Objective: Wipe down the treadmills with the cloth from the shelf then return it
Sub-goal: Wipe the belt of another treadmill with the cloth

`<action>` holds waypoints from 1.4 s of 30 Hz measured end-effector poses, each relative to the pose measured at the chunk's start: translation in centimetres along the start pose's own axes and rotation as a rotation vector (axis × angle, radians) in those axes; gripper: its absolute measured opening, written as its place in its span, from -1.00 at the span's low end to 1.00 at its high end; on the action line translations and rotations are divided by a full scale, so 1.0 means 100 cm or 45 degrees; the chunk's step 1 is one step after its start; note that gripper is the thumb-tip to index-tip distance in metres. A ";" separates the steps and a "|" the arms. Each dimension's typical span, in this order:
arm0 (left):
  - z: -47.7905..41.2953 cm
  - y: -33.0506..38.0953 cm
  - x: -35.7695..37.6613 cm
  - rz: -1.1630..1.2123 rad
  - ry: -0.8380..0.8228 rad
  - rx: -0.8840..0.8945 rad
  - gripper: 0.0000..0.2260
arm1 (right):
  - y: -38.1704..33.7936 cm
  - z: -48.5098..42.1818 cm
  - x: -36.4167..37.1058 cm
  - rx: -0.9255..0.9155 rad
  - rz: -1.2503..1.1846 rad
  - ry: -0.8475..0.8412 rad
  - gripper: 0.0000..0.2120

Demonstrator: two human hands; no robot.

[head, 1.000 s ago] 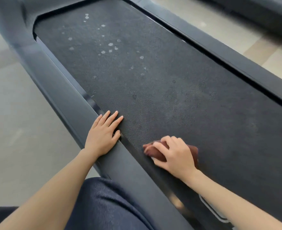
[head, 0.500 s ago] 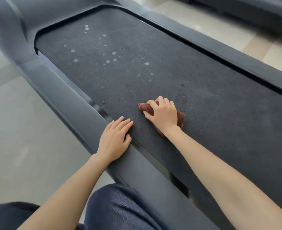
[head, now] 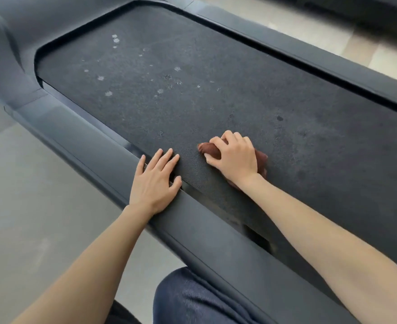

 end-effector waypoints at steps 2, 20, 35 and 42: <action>-0.001 -0.001 0.000 -0.011 0.000 0.004 -0.48 | 0.000 -0.028 0.007 0.082 0.029 -0.043 -0.64; -0.005 0.014 -0.011 -0.124 -0.017 0.288 -0.38 | 0.035 0.044 -0.015 0.150 0.032 0.098 -0.71; -0.073 0.143 0.005 0.038 -0.154 0.220 -0.41 | 0.105 0.092 -0.042 0.279 0.009 -0.028 -0.64; -0.072 0.179 0.021 0.024 -0.051 -0.097 -0.33 | 0.153 -0.038 -0.015 0.259 0.030 -0.016 -0.65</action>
Point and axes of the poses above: each hand's wrist, its own z-axis away from the middle knuckle, its own x-axis out of the palm, y = z × x, the point moved 3 cm from there along -z, towards the middle knuckle, and after that the axes turned 7 degrees about -z, right-handed, at the moved point
